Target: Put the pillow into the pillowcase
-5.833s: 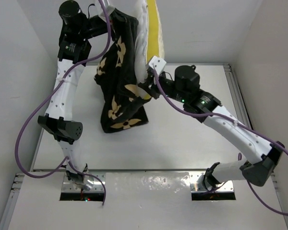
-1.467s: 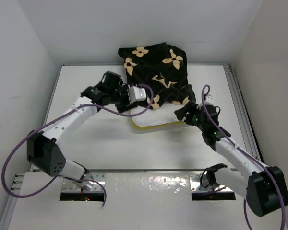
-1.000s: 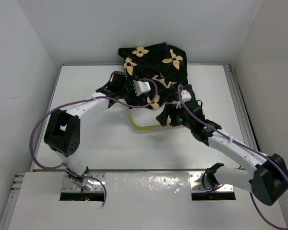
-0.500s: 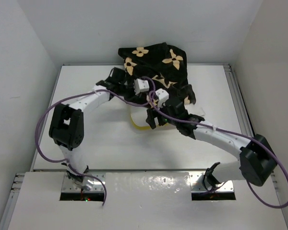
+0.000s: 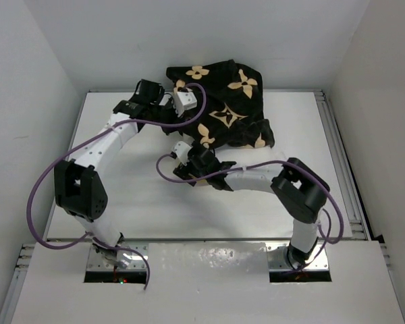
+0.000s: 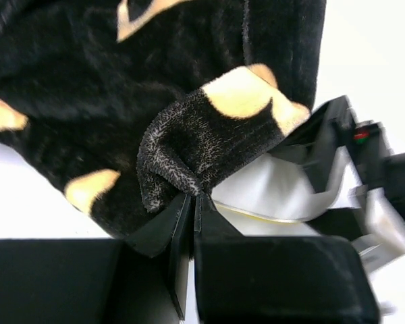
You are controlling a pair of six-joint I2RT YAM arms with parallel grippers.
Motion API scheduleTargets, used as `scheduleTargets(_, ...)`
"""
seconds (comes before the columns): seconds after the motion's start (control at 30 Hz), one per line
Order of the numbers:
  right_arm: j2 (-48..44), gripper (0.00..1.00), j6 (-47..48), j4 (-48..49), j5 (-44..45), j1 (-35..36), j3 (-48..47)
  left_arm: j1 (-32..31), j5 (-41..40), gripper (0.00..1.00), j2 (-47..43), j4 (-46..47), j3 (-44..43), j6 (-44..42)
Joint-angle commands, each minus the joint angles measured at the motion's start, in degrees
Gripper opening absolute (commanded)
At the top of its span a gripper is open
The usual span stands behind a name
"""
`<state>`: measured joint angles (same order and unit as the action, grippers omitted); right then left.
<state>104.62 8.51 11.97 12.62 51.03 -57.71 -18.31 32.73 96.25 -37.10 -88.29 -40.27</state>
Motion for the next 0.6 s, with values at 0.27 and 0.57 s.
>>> scheduleTargets(0.27, 8.07, 0.0, -3.67, -9.0, 10.34, -2.42, -11.29, 0.38, 1.81, 0.0, -2.03, -6.93, -5.4, 2.66)
scheduleTargets(0.57, -12.51, 0.0, -8.07, 25.03, 12.93, -4.71, -4.86, -1.03, 6.98, 0.0, -1.85, -15.79, -14.18, -3.03)
